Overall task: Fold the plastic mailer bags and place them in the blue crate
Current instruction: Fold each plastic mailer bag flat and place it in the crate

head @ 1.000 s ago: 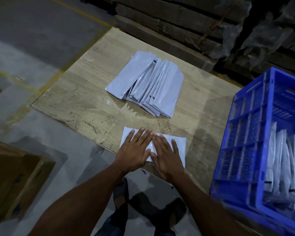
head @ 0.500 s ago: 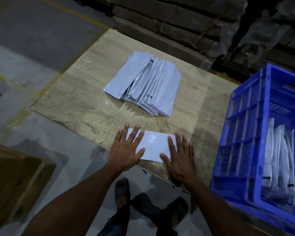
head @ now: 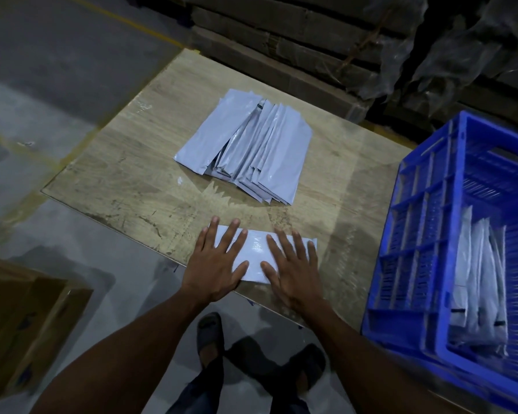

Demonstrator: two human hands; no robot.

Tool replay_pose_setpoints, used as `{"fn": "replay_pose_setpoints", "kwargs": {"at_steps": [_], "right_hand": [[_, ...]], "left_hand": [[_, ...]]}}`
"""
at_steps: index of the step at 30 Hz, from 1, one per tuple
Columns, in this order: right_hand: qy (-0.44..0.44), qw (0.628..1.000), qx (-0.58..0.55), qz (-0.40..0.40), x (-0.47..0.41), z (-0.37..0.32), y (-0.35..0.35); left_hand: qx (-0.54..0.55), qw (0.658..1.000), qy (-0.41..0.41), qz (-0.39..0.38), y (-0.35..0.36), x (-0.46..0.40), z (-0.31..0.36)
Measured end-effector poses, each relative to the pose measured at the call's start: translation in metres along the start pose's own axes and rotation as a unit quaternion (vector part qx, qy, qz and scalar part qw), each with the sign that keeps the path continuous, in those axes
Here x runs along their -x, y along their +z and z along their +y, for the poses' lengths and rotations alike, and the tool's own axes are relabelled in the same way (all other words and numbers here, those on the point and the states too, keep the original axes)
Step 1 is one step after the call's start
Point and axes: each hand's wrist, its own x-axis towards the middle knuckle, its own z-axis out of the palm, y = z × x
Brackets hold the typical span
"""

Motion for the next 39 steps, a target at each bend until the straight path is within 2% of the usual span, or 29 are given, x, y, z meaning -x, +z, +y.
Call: {"fn": "replay_pose_setpoints", "kwargs": {"at_steps": [4, 11, 14, 16, 21, 25, 27, 30, 33, 37, 39], "right_hand": [[0.062, 0.998, 0.018, -0.017, 0.017, 0.025, 0.001], [0.057, 0.995, -0.002, -0.079, 0.014, 0.020, -0.013], [-0.074, 0.995, 0.047, -0.039, 0.016, 0.010, -0.021], [-0.149, 0.985, 0.065, -0.056, 0.014, 0.014, -0.016], [-0.151, 0.981, 0.058, -0.106, 0.004, 0.021, -0.017], [-0.115, 0.988, -0.010, -0.099, 0.004, 0.018, -0.037], [-0.122, 0.989, -0.006, -0.088, 0.006, 0.017, -0.042], [-0.237, 0.968, 0.083, -0.020, 0.017, 0.019, -0.046], [-0.331, 0.935, 0.130, -0.014, 0.029, 0.019, -0.040], [-0.291, 0.946, 0.141, -0.016, 0.020, 0.025, -0.043], [-0.279, 0.952, 0.127, 0.027, 0.015, 0.027, -0.049]], "left_hand": [[0.002, 1.000, -0.008, 0.002, -0.002, 0.000, 0.003], [0.009, 1.000, 0.002, -0.011, -0.005, -0.002, 0.000], [0.007, 0.999, 0.021, -0.030, -0.007, -0.006, -0.005], [0.005, 0.998, 0.043, -0.038, -0.010, -0.012, -0.010], [-0.013, 0.996, 0.076, -0.034, -0.024, -0.021, -0.014], [-0.049, 0.984, 0.172, -0.020, -0.031, -0.019, -0.004], [-0.064, 0.987, 0.145, -0.035, -0.027, -0.025, -0.002], [-0.036, 0.992, 0.064, -0.101, -0.034, -0.035, 0.002], [0.007, 0.992, 0.076, -0.098, -0.036, -0.042, 0.003], [0.019, 0.987, 0.105, -0.119, -0.042, -0.043, 0.006], [0.057, 0.991, 0.090, -0.080, -0.041, -0.042, 0.010]]}}
